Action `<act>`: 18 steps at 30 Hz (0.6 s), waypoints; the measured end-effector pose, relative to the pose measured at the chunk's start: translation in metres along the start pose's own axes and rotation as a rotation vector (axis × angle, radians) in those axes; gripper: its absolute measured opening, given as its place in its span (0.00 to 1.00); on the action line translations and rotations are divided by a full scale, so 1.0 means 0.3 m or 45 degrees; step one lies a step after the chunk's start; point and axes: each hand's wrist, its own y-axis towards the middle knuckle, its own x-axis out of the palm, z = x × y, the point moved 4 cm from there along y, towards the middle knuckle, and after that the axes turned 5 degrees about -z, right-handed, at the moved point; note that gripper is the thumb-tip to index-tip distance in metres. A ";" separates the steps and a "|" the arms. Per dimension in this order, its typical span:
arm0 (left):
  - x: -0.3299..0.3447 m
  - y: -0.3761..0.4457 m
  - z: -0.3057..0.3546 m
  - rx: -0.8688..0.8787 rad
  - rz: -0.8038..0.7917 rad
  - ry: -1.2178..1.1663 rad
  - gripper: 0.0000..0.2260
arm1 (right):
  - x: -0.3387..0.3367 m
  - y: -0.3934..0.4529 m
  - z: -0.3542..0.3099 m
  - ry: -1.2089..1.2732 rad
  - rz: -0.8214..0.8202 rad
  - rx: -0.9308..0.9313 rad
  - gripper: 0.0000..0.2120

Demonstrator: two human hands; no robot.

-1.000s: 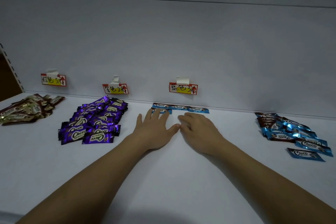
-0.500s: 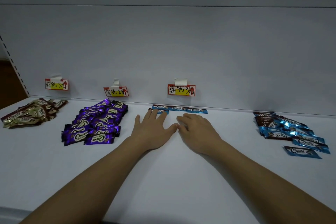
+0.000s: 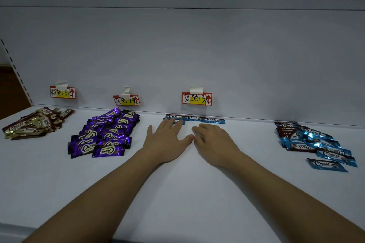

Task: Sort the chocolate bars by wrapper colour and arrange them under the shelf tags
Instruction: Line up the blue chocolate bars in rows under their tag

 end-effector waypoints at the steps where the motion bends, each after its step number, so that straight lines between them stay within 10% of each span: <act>1: 0.001 0.002 -0.002 0.007 0.011 -0.010 0.33 | -0.001 0.001 0.000 0.005 0.001 -0.002 0.15; 12: -0.102 -0.039 0.094 0.127 0.462 -0.027 0.23 | -0.191 -0.030 0.118 0.590 0.245 0.130 0.12; 18: -0.106 0.002 0.435 0.319 0.366 -0.468 0.11 | -0.363 -0.147 0.362 0.514 0.243 0.175 0.06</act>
